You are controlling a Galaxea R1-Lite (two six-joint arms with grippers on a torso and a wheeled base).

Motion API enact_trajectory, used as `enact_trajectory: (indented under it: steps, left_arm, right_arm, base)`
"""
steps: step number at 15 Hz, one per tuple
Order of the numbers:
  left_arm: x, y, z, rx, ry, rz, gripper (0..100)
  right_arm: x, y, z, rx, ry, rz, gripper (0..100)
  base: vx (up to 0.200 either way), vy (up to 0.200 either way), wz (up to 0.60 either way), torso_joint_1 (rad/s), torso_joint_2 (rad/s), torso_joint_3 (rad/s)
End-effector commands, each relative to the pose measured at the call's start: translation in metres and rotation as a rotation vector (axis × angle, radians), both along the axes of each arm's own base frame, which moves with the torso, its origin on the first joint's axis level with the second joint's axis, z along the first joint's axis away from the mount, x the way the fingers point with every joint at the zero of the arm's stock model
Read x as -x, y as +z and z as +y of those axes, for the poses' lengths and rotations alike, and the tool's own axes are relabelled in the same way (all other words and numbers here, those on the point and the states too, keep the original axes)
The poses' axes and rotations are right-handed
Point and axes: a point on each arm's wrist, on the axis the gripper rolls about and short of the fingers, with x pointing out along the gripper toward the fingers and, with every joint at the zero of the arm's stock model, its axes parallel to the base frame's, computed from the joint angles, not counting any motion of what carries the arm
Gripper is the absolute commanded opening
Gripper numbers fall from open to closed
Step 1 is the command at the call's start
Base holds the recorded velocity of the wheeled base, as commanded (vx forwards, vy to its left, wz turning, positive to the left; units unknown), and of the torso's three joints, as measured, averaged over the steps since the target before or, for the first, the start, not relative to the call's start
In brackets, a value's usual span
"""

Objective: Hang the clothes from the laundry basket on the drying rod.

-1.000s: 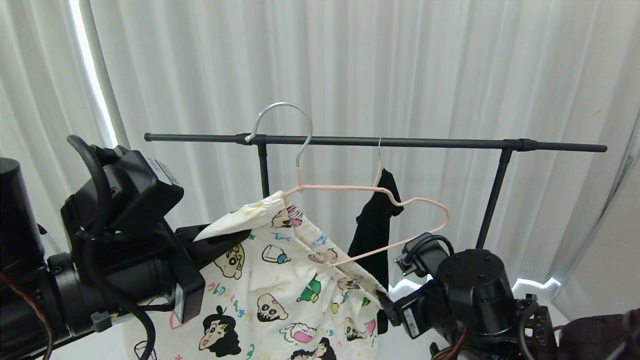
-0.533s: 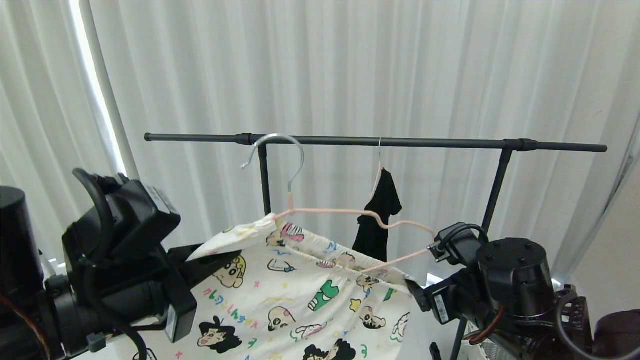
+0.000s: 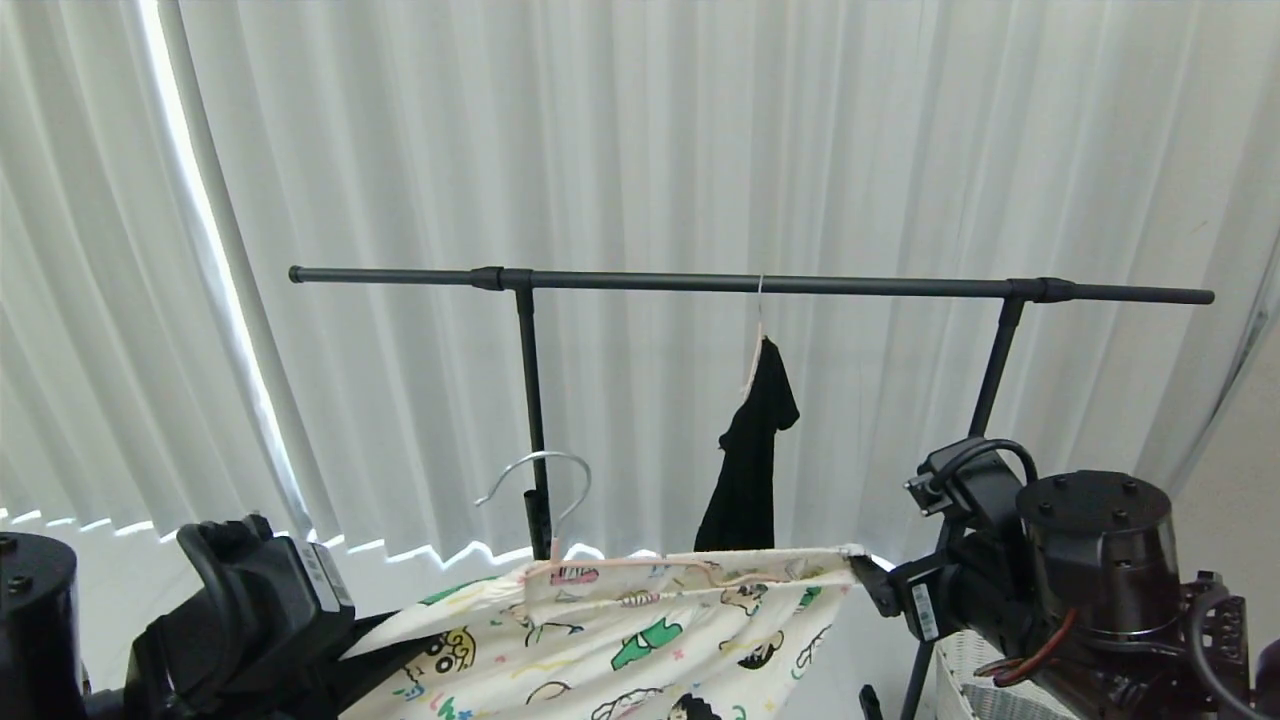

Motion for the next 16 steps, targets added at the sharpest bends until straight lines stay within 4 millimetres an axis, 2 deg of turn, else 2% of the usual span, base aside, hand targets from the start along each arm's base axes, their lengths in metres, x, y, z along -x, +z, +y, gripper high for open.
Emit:
enact_trajectory:
  steps: [1,3,5,8,10,12,16]
  left_arm:
    - [-0.002,-0.009,0.001,-0.055,0.025,0.023,0]
    - [-0.012,-0.016,-0.003,-0.136,0.095,0.038,0]
    - [-0.020,-0.015,-0.006,-0.146,0.139,0.043,0]
    - [-0.028,-0.004,-0.011,-0.032,0.202,0.070,0]
    - [-0.025,-0.002,-0.013,0.013,0.211,0.083,0]
    - [-0.012,-0.001,-0.020,0.061,0.151,0.096,0]
    - [0.021,-0.008,-0.027,0.054,-0.032,0.095,0]
  right_arm:
    - [0.007,0.008,0.001,-0.016,0.026,-0.024,100]
    - [0.022,0.017,0.011,-0.002,0.142,-0.059,100]
    - [0.036,0.022,0.019,0.010,0.247,-0.079,100]
    - [0.064,0.024,0.034,0.033,0.406,-0.100,100]
    - [0.070,0.024,0.037,0.059,0.461,-0.112,100]
    - [0.071,0.027,0.038,0.073,0.579,-0.123,100]
    - [0.067,0.032,0.044,0.091,0.691,-0.122,100]
  base:
    - [0.000,0.000,0.00,0.000,0.00,0.000]
    - [0.000,0.000,0.00,0.000,0.00,0.000]
    - [0.000,0.000,0.00,0.000,0.00,0.000]
    - [0.000,0.000,0.00,0.000,0.00,0.000]
    - [0.000,0.000,0.00,0.000,0.00,0.000]
    - [0.000,0.000,0.00,0.000,0.00,0.000]
    - [0.000,0.000,0.00,0.000,0.00,0.000]
